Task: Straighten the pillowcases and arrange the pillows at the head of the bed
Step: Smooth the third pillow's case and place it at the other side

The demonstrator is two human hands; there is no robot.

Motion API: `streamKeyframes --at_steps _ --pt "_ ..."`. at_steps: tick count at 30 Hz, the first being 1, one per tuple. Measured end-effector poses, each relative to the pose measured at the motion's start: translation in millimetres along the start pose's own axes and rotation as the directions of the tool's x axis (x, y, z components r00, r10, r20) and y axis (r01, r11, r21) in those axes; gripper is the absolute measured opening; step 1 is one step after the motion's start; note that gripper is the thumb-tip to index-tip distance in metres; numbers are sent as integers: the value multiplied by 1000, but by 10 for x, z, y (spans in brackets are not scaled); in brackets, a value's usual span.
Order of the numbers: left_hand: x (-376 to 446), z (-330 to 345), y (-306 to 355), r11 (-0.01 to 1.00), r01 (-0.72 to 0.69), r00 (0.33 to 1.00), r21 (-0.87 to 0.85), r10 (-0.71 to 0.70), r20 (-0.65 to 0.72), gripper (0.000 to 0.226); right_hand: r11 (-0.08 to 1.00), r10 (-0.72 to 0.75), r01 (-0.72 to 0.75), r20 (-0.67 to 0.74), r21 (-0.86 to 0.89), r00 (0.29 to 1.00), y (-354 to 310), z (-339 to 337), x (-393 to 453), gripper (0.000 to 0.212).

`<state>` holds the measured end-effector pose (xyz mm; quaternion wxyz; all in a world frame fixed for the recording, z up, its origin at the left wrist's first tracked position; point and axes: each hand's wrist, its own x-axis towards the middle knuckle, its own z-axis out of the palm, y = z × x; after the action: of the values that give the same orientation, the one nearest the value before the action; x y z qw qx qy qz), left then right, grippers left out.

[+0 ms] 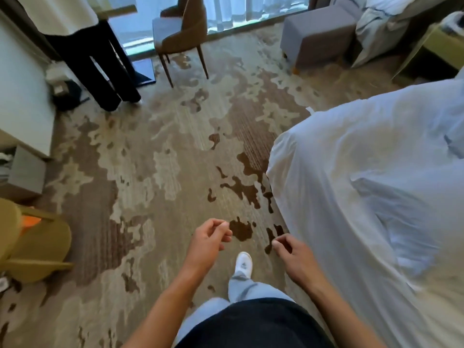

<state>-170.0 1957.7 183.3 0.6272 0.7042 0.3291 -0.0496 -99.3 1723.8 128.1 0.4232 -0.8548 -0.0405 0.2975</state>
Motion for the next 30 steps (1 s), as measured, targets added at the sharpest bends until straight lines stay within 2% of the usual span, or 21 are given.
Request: streamKeyframes --at_steps 3,6,9,12,16,20,25,30 --pt "587 -273 269 1000 26 999 1 -26 -39 20 996 -86 86 31 1 996 -700 -48 859 14" --pt "1188 -434 506 997 70 995 -21 -71 -67 22 987 -160 160 3 22 987 -1351 -162 1646 15" --pt "1875 -524 723 991 129 991 -22 -130 -39 21 982 -188 189 -39 28 981 -1840 -303 2401 15" --pt "2679 -540 1050 992 124 992 25 -125 34 21 984 -172 175 -87 22 981 -2139 -463 3116 15" --pt "3843 -419 1747 993 92 984 80 -103 143 19 998 -32 40 -176 46 984 -2388 -772 3890 14" --pt "4836 -71 2584 983 24 944 180 -81 320 18 986 154 -124 -315 113 936 -2491 -1148 4392 15" --pt "5882 659 3579 936 -179 834 303 -19 552 16 934 352 -274 -453 229 819 -2483 -1609 4883 17" --pt "6812 1493 4342 896 -322 708 307 12 706 16 872 475 -289 -544 395 691 -2368 -2102 5576 14"
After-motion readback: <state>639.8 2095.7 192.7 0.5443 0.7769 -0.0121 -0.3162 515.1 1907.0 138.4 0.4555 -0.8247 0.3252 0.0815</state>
